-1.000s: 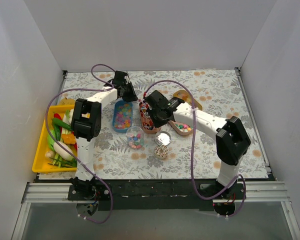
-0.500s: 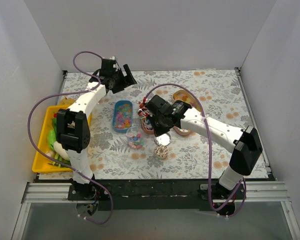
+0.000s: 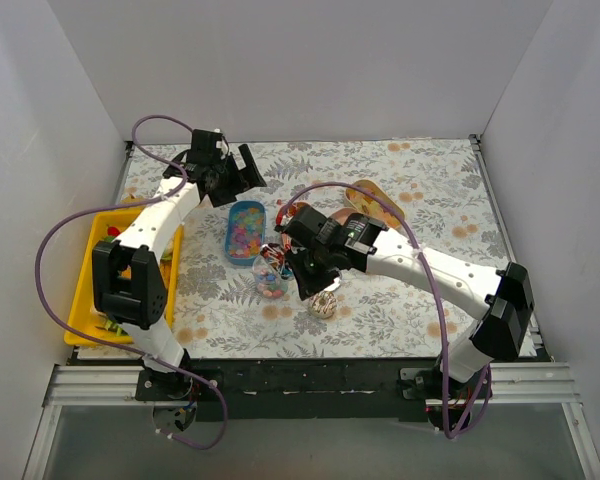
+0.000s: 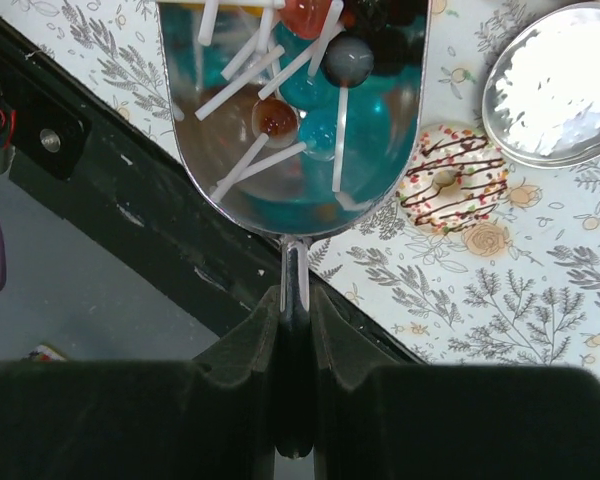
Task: Pack the candies
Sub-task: Place the fake candies in the packing bottle.
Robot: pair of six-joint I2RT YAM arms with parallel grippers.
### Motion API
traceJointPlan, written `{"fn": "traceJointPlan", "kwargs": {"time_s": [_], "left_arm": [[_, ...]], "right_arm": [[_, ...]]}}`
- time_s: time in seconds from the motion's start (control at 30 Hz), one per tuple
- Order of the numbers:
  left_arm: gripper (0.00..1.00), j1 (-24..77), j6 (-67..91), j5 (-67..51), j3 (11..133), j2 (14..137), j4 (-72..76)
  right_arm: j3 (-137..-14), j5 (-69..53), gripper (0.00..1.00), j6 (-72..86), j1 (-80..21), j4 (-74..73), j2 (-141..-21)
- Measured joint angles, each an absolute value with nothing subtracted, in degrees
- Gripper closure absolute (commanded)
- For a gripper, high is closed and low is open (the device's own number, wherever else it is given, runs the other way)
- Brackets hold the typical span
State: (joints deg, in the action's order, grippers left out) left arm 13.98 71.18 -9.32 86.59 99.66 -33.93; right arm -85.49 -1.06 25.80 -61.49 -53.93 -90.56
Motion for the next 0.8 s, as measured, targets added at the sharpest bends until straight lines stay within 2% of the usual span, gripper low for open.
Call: {"fn": "traceJointPlan", "kwargs": {"time_s": [0.33,0.8], "left_arm": [[0.02,13.91,70.30,-8.54,80.07,93.41,-35.11],[0.02,13.61,69.63,-6.55,77.58,89.23,-35.55]], "right_arm": [[-86.96,-5.89,0.99,26.76,-61.63,-56.42,-94.94],[-93.10,-13.10,0.99,27.59,-59.46,-61.98,-101.58]]}}
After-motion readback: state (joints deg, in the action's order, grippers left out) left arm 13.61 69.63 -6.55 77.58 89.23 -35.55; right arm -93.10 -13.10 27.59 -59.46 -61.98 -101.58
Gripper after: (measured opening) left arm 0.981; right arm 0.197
